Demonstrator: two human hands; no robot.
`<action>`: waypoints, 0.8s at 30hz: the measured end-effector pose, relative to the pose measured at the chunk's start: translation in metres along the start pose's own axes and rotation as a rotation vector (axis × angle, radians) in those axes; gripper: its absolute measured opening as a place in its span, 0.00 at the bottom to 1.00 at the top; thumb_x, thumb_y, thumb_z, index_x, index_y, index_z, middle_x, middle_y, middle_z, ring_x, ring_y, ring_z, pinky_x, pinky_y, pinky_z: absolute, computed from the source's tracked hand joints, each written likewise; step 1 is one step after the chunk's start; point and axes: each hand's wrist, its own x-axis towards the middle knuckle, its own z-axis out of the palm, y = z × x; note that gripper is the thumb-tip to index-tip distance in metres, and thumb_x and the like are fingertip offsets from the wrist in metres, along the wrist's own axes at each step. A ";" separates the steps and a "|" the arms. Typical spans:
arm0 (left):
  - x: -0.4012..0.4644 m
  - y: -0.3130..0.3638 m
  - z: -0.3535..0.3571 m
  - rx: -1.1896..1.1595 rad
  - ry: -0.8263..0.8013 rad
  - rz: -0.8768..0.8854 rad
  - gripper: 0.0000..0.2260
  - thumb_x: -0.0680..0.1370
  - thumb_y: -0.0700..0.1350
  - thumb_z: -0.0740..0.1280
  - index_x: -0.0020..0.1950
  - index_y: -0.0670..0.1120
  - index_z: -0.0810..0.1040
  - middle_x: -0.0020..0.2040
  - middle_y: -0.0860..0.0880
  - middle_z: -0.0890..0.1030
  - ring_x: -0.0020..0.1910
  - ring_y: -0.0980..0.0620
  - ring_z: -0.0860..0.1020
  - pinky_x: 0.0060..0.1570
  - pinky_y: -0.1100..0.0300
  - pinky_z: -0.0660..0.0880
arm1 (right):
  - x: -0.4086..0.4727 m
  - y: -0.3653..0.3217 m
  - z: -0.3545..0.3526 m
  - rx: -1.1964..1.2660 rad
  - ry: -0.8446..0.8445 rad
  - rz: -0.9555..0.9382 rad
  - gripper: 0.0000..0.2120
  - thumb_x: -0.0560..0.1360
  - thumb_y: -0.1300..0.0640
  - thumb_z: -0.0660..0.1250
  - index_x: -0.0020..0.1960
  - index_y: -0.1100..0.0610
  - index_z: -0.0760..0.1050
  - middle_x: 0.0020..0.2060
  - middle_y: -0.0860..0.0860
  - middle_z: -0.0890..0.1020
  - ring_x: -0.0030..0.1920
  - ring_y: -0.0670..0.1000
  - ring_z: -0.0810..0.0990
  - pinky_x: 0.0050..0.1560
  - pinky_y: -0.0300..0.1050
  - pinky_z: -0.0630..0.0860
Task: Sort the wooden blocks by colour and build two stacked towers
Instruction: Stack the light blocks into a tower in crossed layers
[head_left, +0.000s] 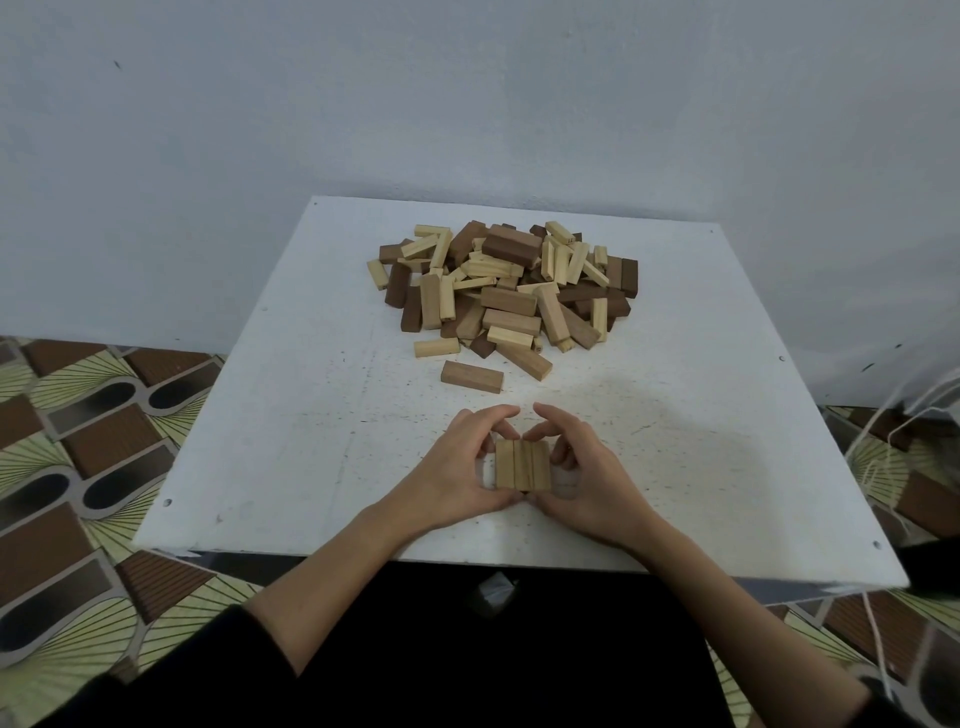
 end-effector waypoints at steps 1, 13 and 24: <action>0.000 0.000 0.000 -0.001 0.001 0.005 0.36 0.66 0.45 0.78 0.71 0.51 0.65 0.55 0.61 0.73 0.49 0.61 0.68 0.47 0.75 0.64 | 0.000 0.000 0.000 0.006 -0.003 -0.003 0.40 0.65 0.60 0.75 0.69 0.46 0.57 0.53 0.37 0.71 0.45 0.44 0.70 0.46 0.28 0.67; 0.010 -0.020 -0.050 0.046 0.319 -0.035 0.14 0.75 0.55 0.63 0.58 0.51 0.73 0.52 0.56 0.72 0.51 0.64 0.67 0.49 0.75 0.64 | 0.027 -0.014 -0.014 0.094 0.106 0.177 0.20 0.74 0.56 0.68 0.62 0.45 0.67 0.53 0.42 0.76 0.48 0.44 0.74 0.48 0.42 0.76; 0.047 -0.055 -0.087 0.388 0.388 -0.078 0.03 0.73 0.36 0.68 0.42 0.41 0.75 0.43 0.48 0.75 0.46 0.51 0.68 0.46 0.54 0.70 | 0.178 -0.036 0.005 -0.390 -0.009 -0.032 0.14 0.74 0.66 0.63 0.59 0.62 0.75 0.61 0.55 0.75 0.65 0.56 0.66 0.64 0.43 0.60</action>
